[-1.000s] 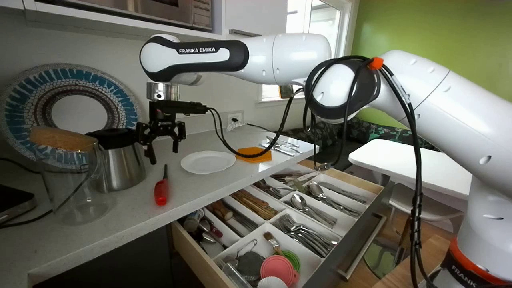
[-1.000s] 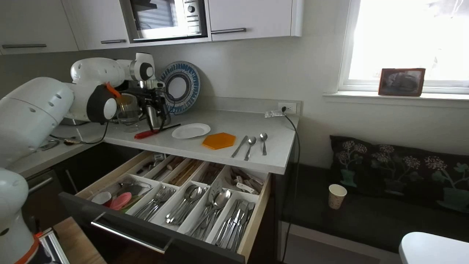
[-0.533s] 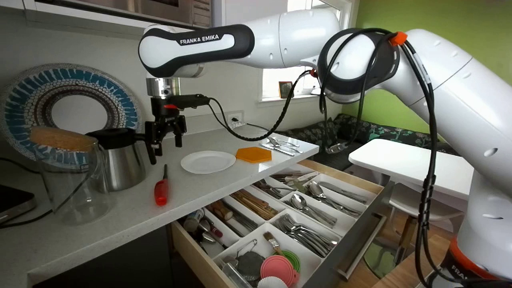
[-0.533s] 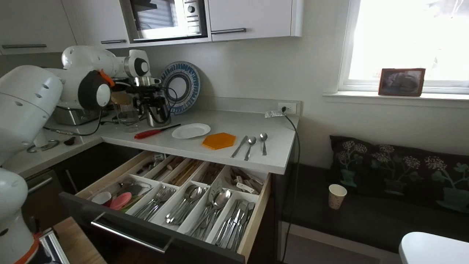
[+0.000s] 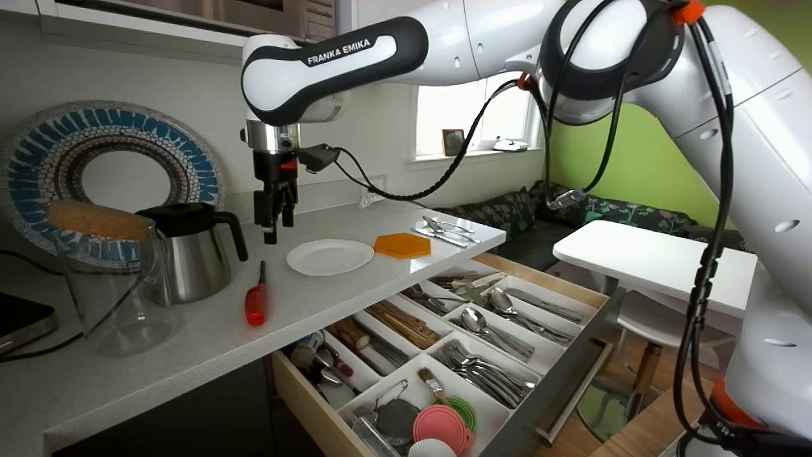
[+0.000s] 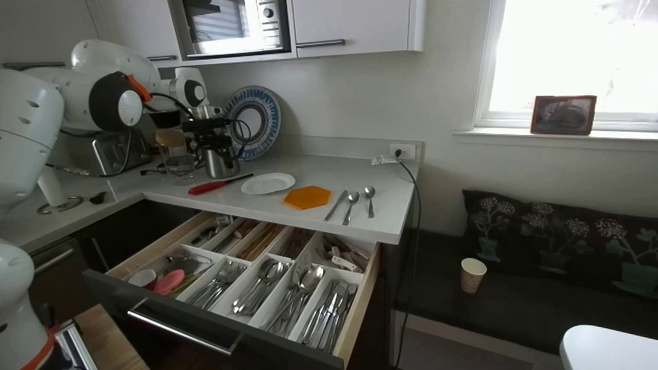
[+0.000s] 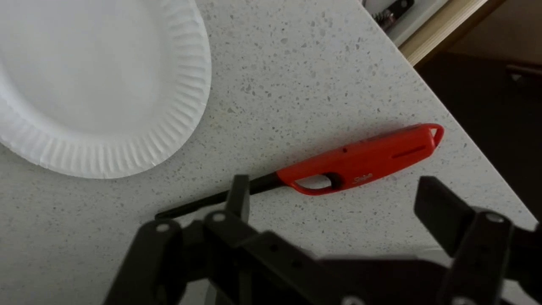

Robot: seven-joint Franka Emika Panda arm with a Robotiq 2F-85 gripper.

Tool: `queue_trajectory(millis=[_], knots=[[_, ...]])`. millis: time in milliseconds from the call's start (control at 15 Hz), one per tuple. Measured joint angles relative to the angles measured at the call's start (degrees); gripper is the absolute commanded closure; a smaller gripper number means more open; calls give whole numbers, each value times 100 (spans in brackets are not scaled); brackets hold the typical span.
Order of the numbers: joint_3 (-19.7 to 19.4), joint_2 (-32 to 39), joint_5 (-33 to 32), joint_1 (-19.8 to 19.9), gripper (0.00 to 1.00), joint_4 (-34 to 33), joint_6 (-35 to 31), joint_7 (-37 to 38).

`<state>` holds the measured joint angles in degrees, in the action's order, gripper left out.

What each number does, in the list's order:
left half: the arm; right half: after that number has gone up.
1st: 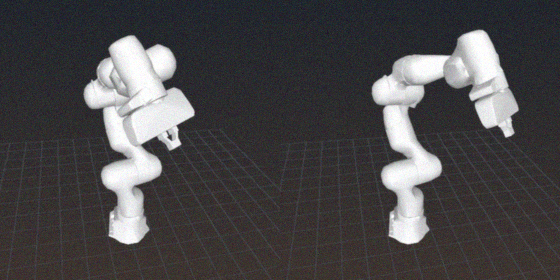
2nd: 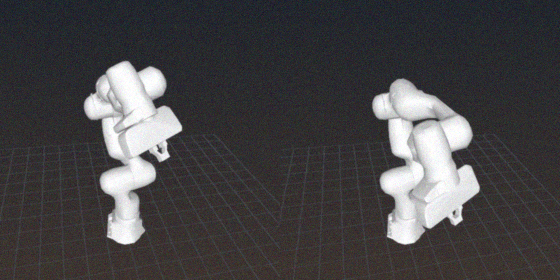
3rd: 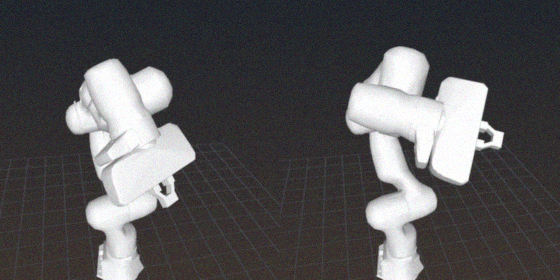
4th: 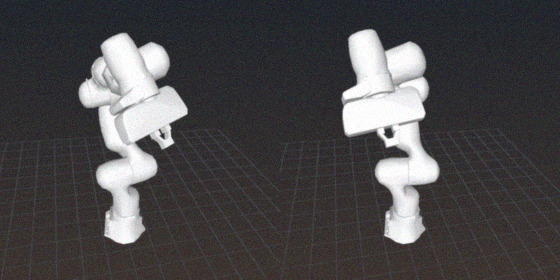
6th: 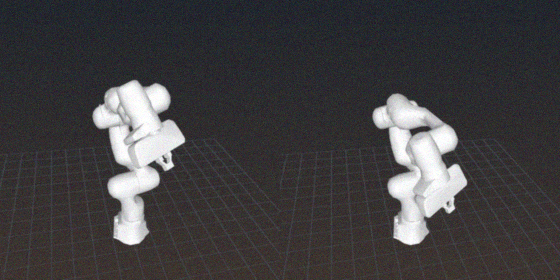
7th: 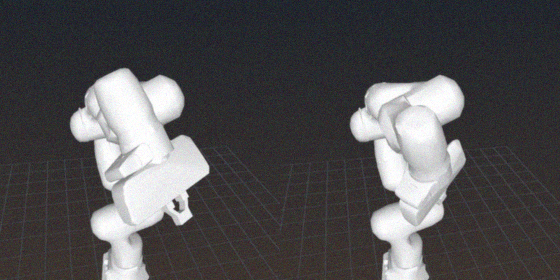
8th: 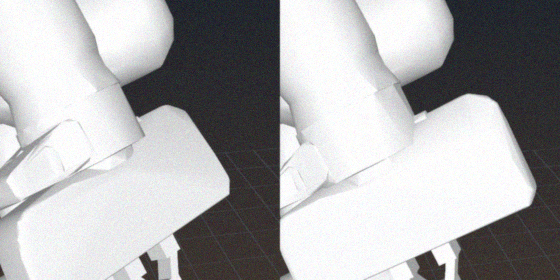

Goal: Remove the lighter from the open drawer and put it on the counter

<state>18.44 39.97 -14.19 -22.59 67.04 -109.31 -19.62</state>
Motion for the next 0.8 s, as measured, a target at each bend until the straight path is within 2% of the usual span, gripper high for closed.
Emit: queue_trajectory(millis=[333,467,600,800], knots=[[226,-673,83,417,0,1307,-1010,-690],[347,-964,459,636,0,1849,-1223,-687],[498,-1291,1166,908,0,2400,-1256,-732],[435,-1382,1249,898,0,2453,-1259,-773]])
